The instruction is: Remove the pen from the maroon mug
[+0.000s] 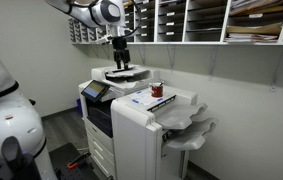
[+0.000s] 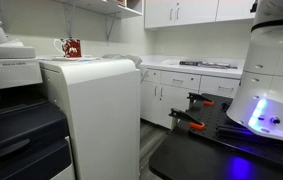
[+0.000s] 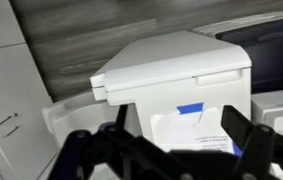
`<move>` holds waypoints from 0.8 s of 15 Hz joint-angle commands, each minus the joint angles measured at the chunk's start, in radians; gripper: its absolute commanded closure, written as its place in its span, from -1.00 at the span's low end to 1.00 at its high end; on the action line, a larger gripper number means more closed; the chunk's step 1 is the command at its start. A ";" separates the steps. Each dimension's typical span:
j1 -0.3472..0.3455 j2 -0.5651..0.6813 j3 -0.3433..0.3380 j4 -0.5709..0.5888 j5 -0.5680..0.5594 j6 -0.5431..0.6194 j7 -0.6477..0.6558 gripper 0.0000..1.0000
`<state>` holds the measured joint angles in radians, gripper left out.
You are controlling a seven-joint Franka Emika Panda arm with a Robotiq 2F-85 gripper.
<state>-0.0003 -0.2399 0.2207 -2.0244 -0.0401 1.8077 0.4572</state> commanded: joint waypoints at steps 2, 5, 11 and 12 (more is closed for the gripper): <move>0.040 0.240 -0.024 0.241 -0.010 -0.027 0.012 -1.00; 0.075 0.373 -0.040 0.371 -0.044 -0.017 0.047 -1.00; 0.136 0.585 -0.143 0.589 -0.163 0.118 0.174 -1.00; 0.142 0.625 -0.162 0.628 -0.164 0.125 0.187 -0.96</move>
<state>0.1044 0.2931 0.1098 -1.5101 -0.1799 1.9311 0.5861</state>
